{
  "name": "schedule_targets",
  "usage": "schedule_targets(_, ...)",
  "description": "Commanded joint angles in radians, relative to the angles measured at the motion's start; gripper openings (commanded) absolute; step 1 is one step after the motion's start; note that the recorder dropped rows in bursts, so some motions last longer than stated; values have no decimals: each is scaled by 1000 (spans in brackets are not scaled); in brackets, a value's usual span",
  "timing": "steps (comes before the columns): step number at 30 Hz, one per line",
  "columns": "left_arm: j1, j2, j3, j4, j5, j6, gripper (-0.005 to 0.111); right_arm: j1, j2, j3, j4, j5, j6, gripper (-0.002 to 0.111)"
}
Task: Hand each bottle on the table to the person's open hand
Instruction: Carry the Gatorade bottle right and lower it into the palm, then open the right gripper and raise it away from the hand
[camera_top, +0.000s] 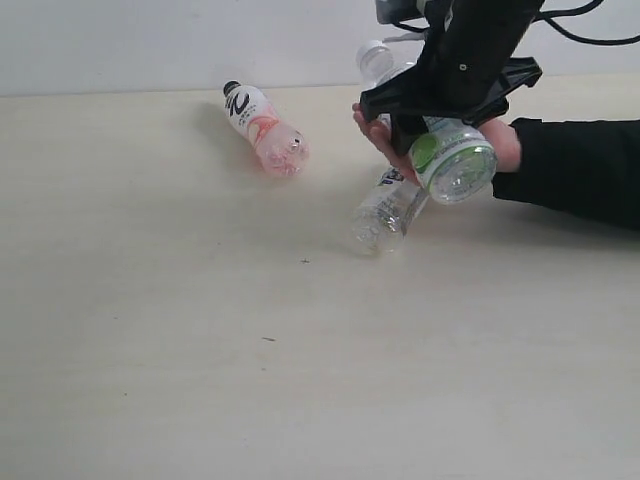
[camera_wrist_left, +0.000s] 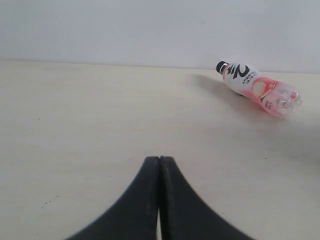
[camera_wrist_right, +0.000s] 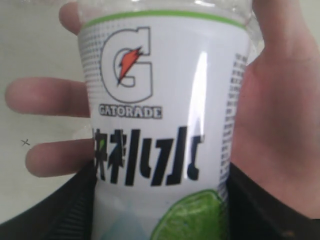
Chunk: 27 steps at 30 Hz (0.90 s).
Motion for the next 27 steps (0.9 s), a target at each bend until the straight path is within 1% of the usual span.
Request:
schedule_targets(1,-7,-5,0,-4,-2,1,0,-6,17,-12,-22,2,18,0)
schedule_targets(3,-7,-5,0,-4,-2,1,0,-6,18,-12,-22,2,18,2)
schedule_targets(4,-7,-5,0,-4,-2,1,0,-6,18,-12,-22,2,18,9)
schedule_targets(5,-7,-5,0,-4,-2,1,0,-6,18,-12,-22,2,18,13)
schedule_targets(6,-7,-5,0,-4,-2,1,0,-6,18,-12,-24,2,18,22)
schedule_targets(7,-7,-5,0,-4,-2,1,0,-6,18,-12,-24,2,18,26)
schedule_targets(8,-7,-5,0,-4,-2,1,0,-6,18,-12,-24,2,18,37)
schedule_targets(9,-7,-5,0,-4,-2,1,0,-6,18,-12,-24,2,18,45)
schedule_targets(11,-7,-5,0,-4,-2,1,0,-6,18,-12,-26,2,18,56)
schedule_targets(15,-7,-5,0,-4,-2,1,0,-6,18,-12,-43,0,37,76)
schedule_targets(17,-7,-5,0,-4,-2,1,0,-6,18,-12,-48,-3,37,83)
schedule_targets(20,-7,-5,0,-4,-2,1,0,-6,18,-12,-48,-2,34,88)
schedule_targets(23,-7,-5,0,-4,-2,1,0,-6,18,-12,-48,-12,34,92)
schedule_targets(27,-7,-5,0,-4,-2,1,0,-6,5,-12,-48,-42,34,93)
